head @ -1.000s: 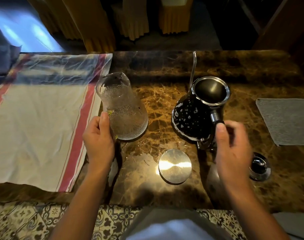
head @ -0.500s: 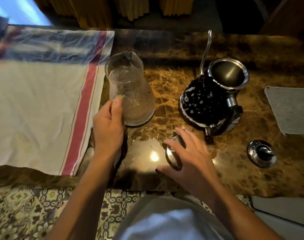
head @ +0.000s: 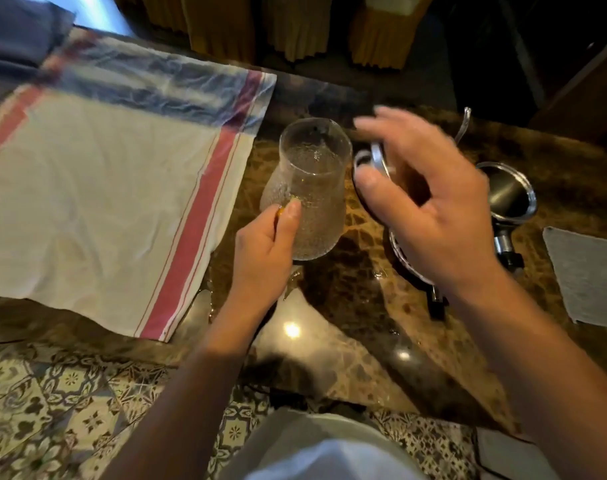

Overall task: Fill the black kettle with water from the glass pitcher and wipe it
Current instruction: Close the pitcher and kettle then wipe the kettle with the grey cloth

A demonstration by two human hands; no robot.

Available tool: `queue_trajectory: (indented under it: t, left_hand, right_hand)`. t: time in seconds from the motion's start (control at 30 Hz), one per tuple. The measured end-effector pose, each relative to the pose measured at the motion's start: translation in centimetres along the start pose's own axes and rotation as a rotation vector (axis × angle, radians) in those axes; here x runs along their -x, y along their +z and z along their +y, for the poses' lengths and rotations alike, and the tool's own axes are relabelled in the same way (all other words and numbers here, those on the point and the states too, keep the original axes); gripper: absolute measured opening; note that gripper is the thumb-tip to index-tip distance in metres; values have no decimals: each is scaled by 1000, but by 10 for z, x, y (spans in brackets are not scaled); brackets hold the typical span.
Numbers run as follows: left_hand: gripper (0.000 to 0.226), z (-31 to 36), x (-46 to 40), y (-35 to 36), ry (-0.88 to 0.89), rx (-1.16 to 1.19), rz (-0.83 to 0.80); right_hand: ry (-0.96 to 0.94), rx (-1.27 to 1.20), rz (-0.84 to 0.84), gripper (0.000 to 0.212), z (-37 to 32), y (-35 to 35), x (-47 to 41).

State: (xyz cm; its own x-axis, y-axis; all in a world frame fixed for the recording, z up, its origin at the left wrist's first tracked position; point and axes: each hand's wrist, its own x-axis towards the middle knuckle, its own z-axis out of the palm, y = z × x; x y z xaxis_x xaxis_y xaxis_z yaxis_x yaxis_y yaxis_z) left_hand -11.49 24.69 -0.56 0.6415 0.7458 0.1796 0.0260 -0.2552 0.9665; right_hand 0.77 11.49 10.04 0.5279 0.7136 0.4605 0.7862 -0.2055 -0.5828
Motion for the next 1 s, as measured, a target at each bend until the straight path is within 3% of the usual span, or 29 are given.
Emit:
queue_trajectory:
  t: [0.1,0.37,0.5,1.0]
  left_hand:
    - [52,1,0,0,-14,10,5]
    - [53,1,2,3,-14,55,7]
    - [44,-4,2,4,-33,7,4]
    - [43,-3,4,6,-11,16,12]
  right_hand:
    - [-158,-16,82,37,-6,14,-40]
    - [-295,207,105,37,8,59,-67]
    - [-393,346,28,42,9,64,-72]
    - [-163,239,20,38,8,86,-63]
